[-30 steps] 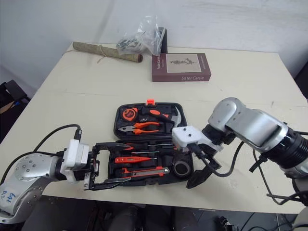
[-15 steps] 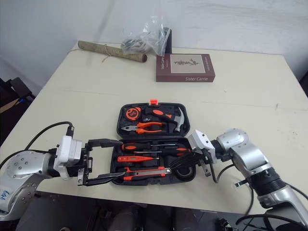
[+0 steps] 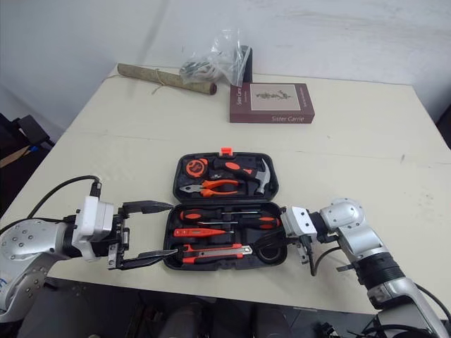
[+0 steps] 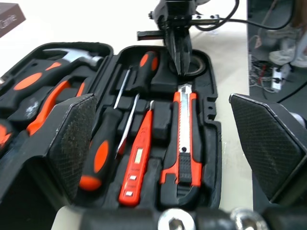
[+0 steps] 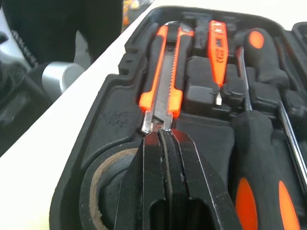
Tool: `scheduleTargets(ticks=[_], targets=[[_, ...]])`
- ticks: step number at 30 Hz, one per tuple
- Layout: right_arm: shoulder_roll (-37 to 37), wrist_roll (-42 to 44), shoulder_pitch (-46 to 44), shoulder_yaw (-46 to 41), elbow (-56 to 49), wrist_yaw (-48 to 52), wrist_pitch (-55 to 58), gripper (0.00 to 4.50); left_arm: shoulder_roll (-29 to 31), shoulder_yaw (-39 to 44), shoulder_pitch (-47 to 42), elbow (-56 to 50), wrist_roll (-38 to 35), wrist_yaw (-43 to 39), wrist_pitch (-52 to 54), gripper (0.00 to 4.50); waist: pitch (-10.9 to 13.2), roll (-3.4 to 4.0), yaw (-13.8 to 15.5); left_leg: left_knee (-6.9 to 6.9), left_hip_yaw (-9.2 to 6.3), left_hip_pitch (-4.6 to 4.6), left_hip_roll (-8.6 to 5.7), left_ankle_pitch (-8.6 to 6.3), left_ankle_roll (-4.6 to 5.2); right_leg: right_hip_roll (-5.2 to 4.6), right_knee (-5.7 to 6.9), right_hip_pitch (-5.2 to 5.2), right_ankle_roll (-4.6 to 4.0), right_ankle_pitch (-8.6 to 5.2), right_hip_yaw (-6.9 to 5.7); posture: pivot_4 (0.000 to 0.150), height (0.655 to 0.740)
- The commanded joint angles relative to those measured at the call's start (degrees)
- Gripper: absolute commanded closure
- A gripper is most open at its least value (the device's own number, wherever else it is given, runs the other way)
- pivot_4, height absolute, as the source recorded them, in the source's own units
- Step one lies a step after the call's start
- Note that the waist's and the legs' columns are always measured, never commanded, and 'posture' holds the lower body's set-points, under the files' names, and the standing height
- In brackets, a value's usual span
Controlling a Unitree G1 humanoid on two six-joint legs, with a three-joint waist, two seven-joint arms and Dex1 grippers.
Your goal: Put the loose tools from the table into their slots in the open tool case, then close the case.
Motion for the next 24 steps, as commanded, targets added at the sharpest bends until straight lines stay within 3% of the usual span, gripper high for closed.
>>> scheduleTargets(ticks=[1, 3, 7, 13, 24], targets=[[-1.41, 5.23, 0.29, -4.87, -7.66, -3.07, 9.64, 4.48, 0.07, 4.38, 0.45, 2.49, 0.14, 1.25, -0.75, 0.0, 0.07, 0.11, -0.01, 0.0, 0.0, -0.07, 0.0, 0.0, 0.0, 0.0, 0.0, -0.07, 0.0, 0.0, 0.0, 0.15, 0.74], [-3.43, 8.25, 0.77, -8.33, -12.28, -5.23, 15.74, 4.48, 0.44, 6.05, 0.53, 5.14, 1.33, 2.32, -0.8, 0.0, 0.13, 0.22, -0.11, -0.01, -0.01, -0.28, 0.01, 0.01, -0.01, 0.01, 0.03, -0.31, 0.0, 0.0, -0.01, 0.15, 0.74], [-7.59, 7.98, 1.82, -14.4, -11.26, -8.01, 19.6, 4.5, 0.18, 5.32, -1.34, 10.76, 4.73, 6.06, 0.58, 1.71, 0.14, 0.23, 0.05, 0.02, 0.0, -0.75, 0.02, 0.03, -0.03, 0.02, 0.12, -0.77, 0.0, 0.0, -0.07, 0.15, 0.74], [-6.74, -2.9, -0.24, -13.94, -0.01, -13.57, 13.02, 4.5, -2.23, -1.81, -5.67, 16.56, 10.7, 10.82, 2.99, 4.48, 0.13, 0.2, 0.03, 0.05, 0.07, -0.76, -0.03, 0.02, 0.03, 0.0, 0.16, -0.77, 0.03, 0.02, -0.03, 0.15, 0.74], [2.17, -12.83, -2.86, -9.46, 5.65, -21.7, 9.37, 4.5, -9.87, -15.19, -15.5, 27.43, 19.89, 13.12, 3.5, 4.48, 0.08, 0.1, -0.48, 0.1, 0.3, -0.72, 0.17, 0.21, -0.24, 0.21, 0.55, -1.02, 0.04, 0.02, 0.13, 0.15, 0.74]])
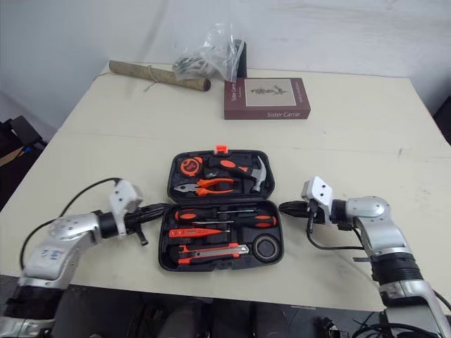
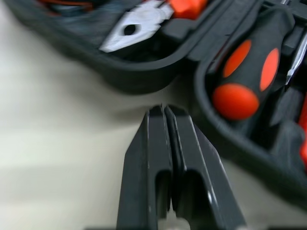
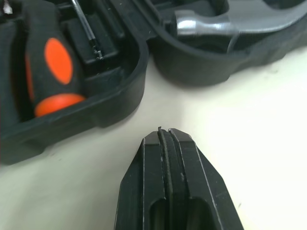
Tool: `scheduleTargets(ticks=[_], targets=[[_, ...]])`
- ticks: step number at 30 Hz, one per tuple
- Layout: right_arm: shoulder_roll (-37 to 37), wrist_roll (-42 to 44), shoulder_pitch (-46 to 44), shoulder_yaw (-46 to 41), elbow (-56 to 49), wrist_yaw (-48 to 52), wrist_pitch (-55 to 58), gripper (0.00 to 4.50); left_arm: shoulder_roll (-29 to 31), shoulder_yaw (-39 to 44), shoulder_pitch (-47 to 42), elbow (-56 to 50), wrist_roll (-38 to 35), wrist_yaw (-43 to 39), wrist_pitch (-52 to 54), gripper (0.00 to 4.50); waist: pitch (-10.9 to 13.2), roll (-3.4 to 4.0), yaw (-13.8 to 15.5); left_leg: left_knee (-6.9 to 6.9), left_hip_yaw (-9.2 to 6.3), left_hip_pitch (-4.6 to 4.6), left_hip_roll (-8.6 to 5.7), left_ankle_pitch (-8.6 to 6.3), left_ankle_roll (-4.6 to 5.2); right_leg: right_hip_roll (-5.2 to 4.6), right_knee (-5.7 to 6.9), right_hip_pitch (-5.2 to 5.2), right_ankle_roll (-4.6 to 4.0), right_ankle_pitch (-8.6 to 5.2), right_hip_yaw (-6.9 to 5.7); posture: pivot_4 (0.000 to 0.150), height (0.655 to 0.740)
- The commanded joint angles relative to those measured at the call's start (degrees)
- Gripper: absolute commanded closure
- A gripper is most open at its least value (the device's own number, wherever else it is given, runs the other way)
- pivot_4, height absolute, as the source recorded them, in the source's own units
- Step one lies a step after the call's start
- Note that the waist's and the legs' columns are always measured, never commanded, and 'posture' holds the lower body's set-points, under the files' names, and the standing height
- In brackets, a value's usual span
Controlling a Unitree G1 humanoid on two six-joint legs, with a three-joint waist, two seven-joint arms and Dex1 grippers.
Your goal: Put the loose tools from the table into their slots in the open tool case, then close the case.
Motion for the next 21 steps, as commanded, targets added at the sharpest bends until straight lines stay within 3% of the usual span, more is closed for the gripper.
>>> scheduleTargets(ticks=[1, 13, 21], targets=[[2.51, -1.3, -1.04, 0.91, -0.43, -1.68, -0.75, 4.5, -1.67, -2.53, -1.87, 1.39, 1.74, -0.07, -0.66, 4.48, 0.0, 0.0, 0.19, 0.0, 0.0, 0.02, 0.0, 0.01, -0.02, 0.0, 0.02, 0.0, 0.0, 0.0, 0.0, 0.15, 0.74], [1.23, 1.16, 1.4, 0.59, -12.91, 1.0, 7.48, 4.5, -5.66, -5.92, -10.12, 8.92, 6.2, -3.12, -5.22, 4.48, -0.02, -0.03, 1.23, 0.03, -0.07, -0.05, -0.08, 0.04, 0.02, -0.06, 0.08, -0.02, 0.0, 0.0, -0.03, 0.15, 0.74], [0.21, -0.58, 3.39, -0.46, -15.92, -1.78, 11.55, 4.5, -5.64, -5.02, -10.51, 12.57, 7.52, -4.65, -7.39, 4.48, -0.02, -0.03, 1.62, 0.05, -0.06, -0.06, -0.08, 0.05, 0.02, -0.06, 0.09, -0.03, 0.0, 0.0, -0.04, 0.15, 0.74]])
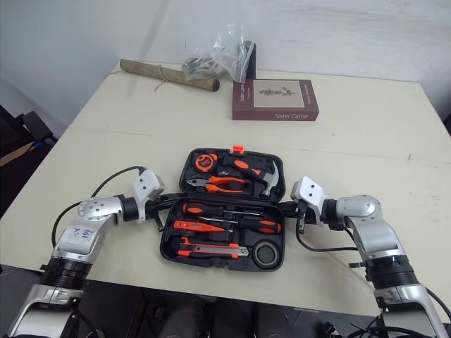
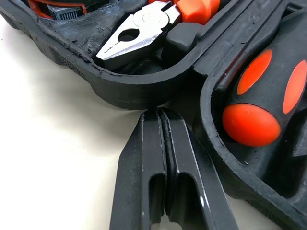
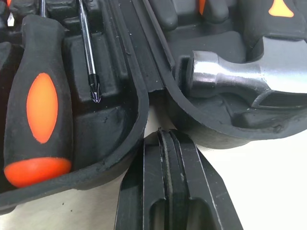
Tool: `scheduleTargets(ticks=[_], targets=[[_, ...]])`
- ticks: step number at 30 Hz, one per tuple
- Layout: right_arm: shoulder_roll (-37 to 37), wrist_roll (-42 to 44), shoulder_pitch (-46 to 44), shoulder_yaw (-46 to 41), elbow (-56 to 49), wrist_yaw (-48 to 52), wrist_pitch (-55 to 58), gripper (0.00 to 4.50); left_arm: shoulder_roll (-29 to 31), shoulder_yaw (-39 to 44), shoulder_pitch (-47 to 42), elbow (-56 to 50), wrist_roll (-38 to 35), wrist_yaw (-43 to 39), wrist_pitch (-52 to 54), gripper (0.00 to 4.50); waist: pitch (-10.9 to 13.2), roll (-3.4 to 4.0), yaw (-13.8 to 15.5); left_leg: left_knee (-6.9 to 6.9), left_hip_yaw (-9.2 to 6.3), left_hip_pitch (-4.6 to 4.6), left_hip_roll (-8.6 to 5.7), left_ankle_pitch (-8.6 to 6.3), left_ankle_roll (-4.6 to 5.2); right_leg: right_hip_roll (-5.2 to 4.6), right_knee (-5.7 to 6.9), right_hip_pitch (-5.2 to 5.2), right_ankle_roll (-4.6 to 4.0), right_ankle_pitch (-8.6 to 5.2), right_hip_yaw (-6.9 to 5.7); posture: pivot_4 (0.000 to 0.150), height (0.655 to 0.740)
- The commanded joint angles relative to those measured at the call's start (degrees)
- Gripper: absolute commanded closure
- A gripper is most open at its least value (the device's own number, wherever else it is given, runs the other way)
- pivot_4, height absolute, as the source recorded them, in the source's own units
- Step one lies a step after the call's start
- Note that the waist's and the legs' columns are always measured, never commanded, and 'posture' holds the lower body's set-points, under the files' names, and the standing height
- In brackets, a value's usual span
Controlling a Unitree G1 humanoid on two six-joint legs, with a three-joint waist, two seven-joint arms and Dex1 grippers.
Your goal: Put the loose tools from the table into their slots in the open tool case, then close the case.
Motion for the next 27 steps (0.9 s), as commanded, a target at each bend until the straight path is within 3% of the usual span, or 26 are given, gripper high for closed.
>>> scheduleTargets(ticks=[1, 3, 6, 9, 13, 14, 17, 20, 24, 27], targets=[[-0.17, 0.83, 0.43, -0.02, -4.01, -0.36, 0.39, 4.5, -0.23, -0.26, 0.66, 0.63, 0.74, 0.43, -1.01, 4.48, 0.0, 0.0, 0.02, 0.0, 0.0, 0.01, 0.0, 0.0, 0.0, 0.0, 0.01, 0.0, 0.0, 0.0, 0.0, 0.15, 0.74], [-1.78, 2.83, 1.28, -1.69, -5.16, -0.07, 5.35, 4.5, 0.9, 4.73, 1.78, 0.55, -0.46, 3.33, -1.11, 4.48, 0.0, 0.0, 0.01, 0.0, 0.0, 0.01, 0.0, 0.0, 0.0, 0.0, 0.0, 0.0, 0.0, 0.0, 0.0, 0.15, 0.74], [-4.52, 5.8, 1.99, -4.33, -8.2, 0.3, 11.74, 3.64, 3.69, 11.03, 4.14, -2.25, -5.43, 1.72, 0.59, 3.78, 0.01, -0.01, -0.51, -0.03, 0.0, -0.07, 0.04, 0.0, 0.0, 0.02, 0.01, -0.09, 0.0, 0.0, 0.0, 0.15, 0.74], [-6.34, 9.91, 0.08, -9.89, -11.64, -5.6, 25.37, 2.17, 7.51, 17.62, 6.6, -8.45, -12.31, -0.25, 6.57, 2.46, 0.02, -0.03, -1.18, -0.07, -0.01, -0.08, 0.07, 0.0, -0.01, 0.03, 0.01, -0.1, 0.0, 0.0, -0.03, 0.15, 0.74], [-11.3, 17.55, -7.23, -11.04, -16.82, -8.79, 55.7, 0.19, 11.92, 22.63, 3.01, -16.09, -23.93, 3.49, 29.39, 0.69, 0.07, -0.04, -1.05, -0.06, -0.09, -0.1, 0.06, 0.01, -0.03, -0.02, -0.03, -0.1, 0.0, 0.0, -0.01, 0.15, 0.74], [-11.67, 19.83, -9.88, -11.16, -17.13, -9.17, 62.86, 0.0, 12.94, 22.51, 1.41, -17.33, -26.33, 4.57, 35.62, 0.24, 0.08, -0.04, -0.99, -0.06, -0.11, -0.1, 0.06, 0.01, -0.03, -0.01, -0.04, -0.08, -0.01, 0.0, -0.01, 0.15, 0.74], [-9.84, 21.92, -17.98, -10.21, -14.61, -12.86, 78.17, 0.0, 13.01, 19.51, -5.23, -17.68, -28.09, 10.11, 48.72, 0.07, 0.07, -0.04, -0.93, -0.13, -0.26, -0.15, 0.03, 0.0, -0.04, -0.01, -0.09, -0.08, -0.01, -0.01, 0.02, 0.15, 0.74], [-6.57, 20.73, -23.61, -8.15, -9.35, -19.81, 81.76, 0.0, 10.47, 15.52, -11.69, -14.09, -25.38, 16.01, 55.02, 0.07, 0.07, -0.04, -0.99, -0.15, -0.26, -0.22, -0.06, 0.0, -0.03, -0.02, -0.08, -0.12, -0.01, -0.01, 0.06, 0.15, 0.74], [-1.78, 19.31, -27.07, -7.62, -4.29, -26.82, 81.76, 0.0, 6.92, 11.2, -16.63, -6.98, -21.33, 19.13, 53.5, 0.07, 0.06, -0.07, -0.97, -0.1, -0.16, -0.49, -0.18, 0.03, 0.0, -0.03, 0.33, -0.47, -0.01, 0.0, 0.14, 0.15, 0.74], [0.4, 16.91, -28.11, -7.73, -1.63, -30.61, 81.75, 0.0, 4.58, 9.42, -19.46, -3.19, -19.97, 19.61, 52.76, 0.07, 0.05, -0.08, -0.99, 0.15, -0.07, -1.38, -0.26, 0.13, 0.04, -0.03, 0.71, -1.48, 0.01, 0.01, 0.23, 0.15, 0.74]])
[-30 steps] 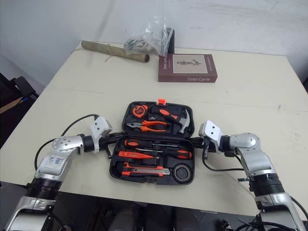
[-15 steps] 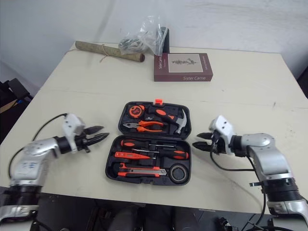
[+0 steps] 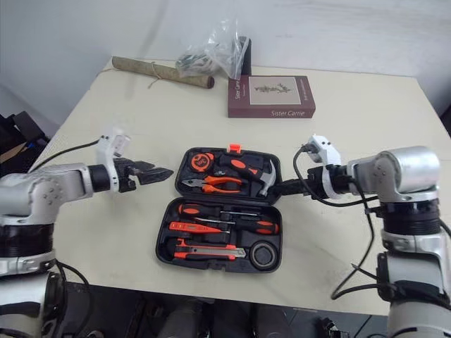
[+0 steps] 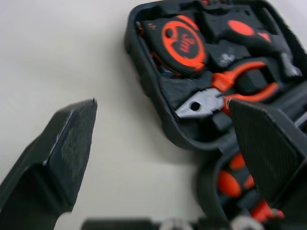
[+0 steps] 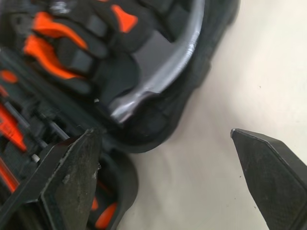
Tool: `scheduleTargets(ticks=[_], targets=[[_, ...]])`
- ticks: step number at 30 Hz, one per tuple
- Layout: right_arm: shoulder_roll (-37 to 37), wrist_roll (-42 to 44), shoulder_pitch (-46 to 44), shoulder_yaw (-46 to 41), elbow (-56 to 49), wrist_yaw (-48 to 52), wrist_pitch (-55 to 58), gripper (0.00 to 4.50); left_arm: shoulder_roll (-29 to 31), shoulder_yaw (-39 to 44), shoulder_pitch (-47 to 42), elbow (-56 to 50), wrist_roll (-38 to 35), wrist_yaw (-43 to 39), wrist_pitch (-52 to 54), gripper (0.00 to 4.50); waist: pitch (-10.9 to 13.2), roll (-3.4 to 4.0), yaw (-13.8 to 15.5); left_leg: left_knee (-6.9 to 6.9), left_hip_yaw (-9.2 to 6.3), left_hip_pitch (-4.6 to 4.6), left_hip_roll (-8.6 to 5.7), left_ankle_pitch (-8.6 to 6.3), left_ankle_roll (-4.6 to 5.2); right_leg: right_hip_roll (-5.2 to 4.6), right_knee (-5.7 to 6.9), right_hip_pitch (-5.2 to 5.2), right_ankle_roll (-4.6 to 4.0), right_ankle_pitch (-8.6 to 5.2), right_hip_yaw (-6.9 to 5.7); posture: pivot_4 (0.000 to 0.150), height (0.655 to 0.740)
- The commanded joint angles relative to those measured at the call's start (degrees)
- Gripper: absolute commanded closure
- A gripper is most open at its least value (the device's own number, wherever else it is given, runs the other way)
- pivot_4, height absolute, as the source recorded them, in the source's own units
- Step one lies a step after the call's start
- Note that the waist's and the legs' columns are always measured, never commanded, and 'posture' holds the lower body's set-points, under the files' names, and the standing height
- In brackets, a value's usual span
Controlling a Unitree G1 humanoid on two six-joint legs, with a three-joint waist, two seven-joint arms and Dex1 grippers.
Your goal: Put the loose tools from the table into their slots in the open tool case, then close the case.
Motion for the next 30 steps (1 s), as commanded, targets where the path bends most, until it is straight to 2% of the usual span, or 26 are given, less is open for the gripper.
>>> scheduleTargets(ticks=[1, 3, 13, 16, 18, 21, 22, 24, 28, 30], targets=[[1.17, -2.13, -2.11, -0.88, 2.16, -3.85, 0.27, 0.0, -1.29, -1.28, -3.4, 2.66, 1.41, 0.3, -0.92, 0.07, 0.0, -0.01, 0.03, 0.05, 0.01, -0.13, -0.02, 0.0, 0.0, 0.0, 0.11, -0.17, 0.0, 0.0, 0.0, 0.15, 0.74], [1.65, -2.16, -2.56, -0.98, 3.04, -4.55, 0.2, 0.0, -1.95, -1.78, -4.38, 3.64, 1.61, -0.08, -0.64, 0.07, 0.0, -0.01, -0.06, 0.17, 0.03, -0.6, -0.05, 0.15, 0.01, -0.01, 0.23, -0.61, 0.03, 0.02, 0.01, 0.15, 0.74], [3.87, -2.04, -3.14, -0.32, 4.76, -7.28, 0.27, 0.0, -1.63, -5.39, -5.59, 5.63, 3.29, -1.97, 1.63, 0.07, -0.04, -0.07, -0.15, 0.1, 0.02, -0.57, -0.04, 0.34, -0.1, 0.0, 0.3, -0.61, 0.04, 0.02, 0.03, 0.15, 0.74], [5.24, -1.8, -3.63, -0.82, 5.71, -8.6, 0.29, 0.0, -1.42, -5.77, -5.42, 5.96, 3.98, -2.08, 1.37, 0.88, -0.07, -0.12, -0.24, 0.11, 0.02, -0.53, -0.04, 0.36, -0.13, 0.01, 0.34, -0.6, 0.04, 0.02, 0.04, 0.15, 0.74], [5.68, -1.75, -3.83, -0.88, 6.09, -9.17, 0.29, 0.0, -1.52, -5.86, -5.43, 6.22, 4.44, -2.04, 1.11, 1.85, -0.12, -0.2, -0.25, 0.11, 0.02, -0.52, -0.04, 0.39, -0.15, 0.01, 0.37, -0.6, 0.04, 0.02, 0.04, 0.15, 0.74], [6.68, -1.57, -3.5, -0.95, 6.37, -10.19, 0.29, 0.87, -1.75, -5.99, -5.54, 6.89, 4.95, -2.35, 0.87, 3.2, -0.14, -0.24, -0.25, 0.11, 0.02, -0.47, -0.03, 0.44, -0.19, 0.01, 0.43, -0.59, 0.04, 0.02, 0.05, 0.15, 0.74], [6.92, -1.21, -3.37, -1.07, 6.52, -10.38, 0.29, 1.43, -1.78, -6.16, -5.53, 6.88, 4.94, -2.63, 1.07, 3.72, -0.14, -0.24, -0.25, 0.1, 0.02, -0.45, -0.03, 0.46, -0.19, 0.01, 0.48, -0.59, 0.04, 0.02, 0.07, 0.15, 0.74], [7.7, -0.16, -3.12, -1.99, 7.15, -10.94, 0.29, 2.35, -2.21, -6.03, -5.45, 6.88, 4.4, -3.27, 1.92, 4.47, -0.15, -0.23, -0.09, 0.08, 0.02, -0.42, -0.03, 0.52, -0.22, 0.01, 0.56, -0.59, 0.04, 0.02, 0.07, 0.15, 0.74], [11.47, 1.35, -2.37, -8.39, 5.89, -12.56, -0.44, 4.29, -3.23, -4.63, -4.63, 7.03, 3.25, -4.04, 1.9, 4.5, -0.22, -0.34, -0.15, 0.06, 0.0, -0.35, -0.03, 0.56, -0.23, 0.01, 0.62, -0.56, 0.04, 0.02, 0.11, 0.15, 0.74], [12.85, 1.61, -0.56, -10.82, 1.85, -12.58, -5.37, 4.46, -4.7, -1.62, -4.01, 7.15, 2.89, -3.51, -1.92, 4.5, -0.25, -0.38, -0.03, 0.05, 0.01, -0.32, -0.03, 0.56, -0.23, 0.0, 0.64, -0.53, 0.04, 0.02, 0.13, 0.15, 0.74]])
